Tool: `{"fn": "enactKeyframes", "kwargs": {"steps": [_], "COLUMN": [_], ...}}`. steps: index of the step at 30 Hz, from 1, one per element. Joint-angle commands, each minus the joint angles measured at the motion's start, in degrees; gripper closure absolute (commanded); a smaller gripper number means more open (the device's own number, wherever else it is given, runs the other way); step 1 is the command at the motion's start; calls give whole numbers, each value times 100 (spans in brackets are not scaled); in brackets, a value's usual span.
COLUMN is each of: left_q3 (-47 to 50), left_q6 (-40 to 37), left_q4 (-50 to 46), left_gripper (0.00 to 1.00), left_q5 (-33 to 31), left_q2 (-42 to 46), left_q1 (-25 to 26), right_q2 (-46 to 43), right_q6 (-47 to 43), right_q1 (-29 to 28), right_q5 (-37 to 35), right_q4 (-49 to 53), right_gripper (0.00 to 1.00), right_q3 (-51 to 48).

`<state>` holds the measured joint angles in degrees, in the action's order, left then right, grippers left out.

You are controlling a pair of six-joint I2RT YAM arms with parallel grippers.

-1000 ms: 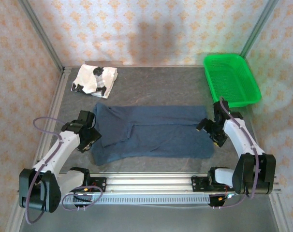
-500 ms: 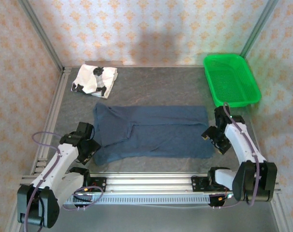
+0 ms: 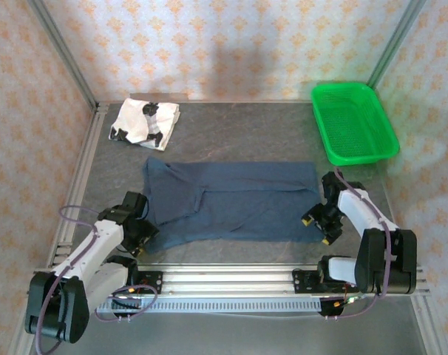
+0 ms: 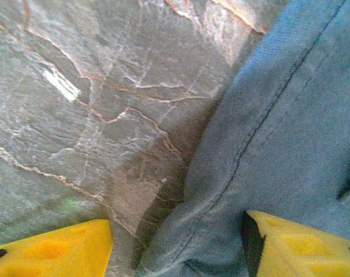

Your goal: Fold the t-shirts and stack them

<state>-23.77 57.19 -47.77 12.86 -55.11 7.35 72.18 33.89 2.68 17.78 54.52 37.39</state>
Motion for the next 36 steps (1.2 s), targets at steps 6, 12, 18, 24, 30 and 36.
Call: {"fn": "enactKeyframes", "kwargs": {"steps": [6, 12, 18, 24, 30, 36], "left_q3": [369, 269, 228, 54, 74, 87], "left_q6": [236, 184, 183, 77, 26, 13], "left_q4": [1316, 1165, 1156, 983, 1146, 1280], "left_gripper": [68, 91, 94, 94, 94, 94], "left_q5": [588, 411, 403, 256, 329, 412], "left_q2": [-448, -251, -185, -166, -296, -324], "left_q1": [221, 215, 212, 204, 200, 201], "right_q2": [257, 187, 96, -62, -203, -77], "right_q6": [429, 600, 581, 509, 530, 522], "right_q1": [14, 14, 12, 22, 22, 22], "right_q5": [-62, -345, -398, -563, -590, -443], "right_q4": [-714, -852, -742, -421, -249, -326], "right_gripper": [42, 77, 100, 93, 75, 77], "right_q3": [-392, -348, -260, -153, 93, 121]}}
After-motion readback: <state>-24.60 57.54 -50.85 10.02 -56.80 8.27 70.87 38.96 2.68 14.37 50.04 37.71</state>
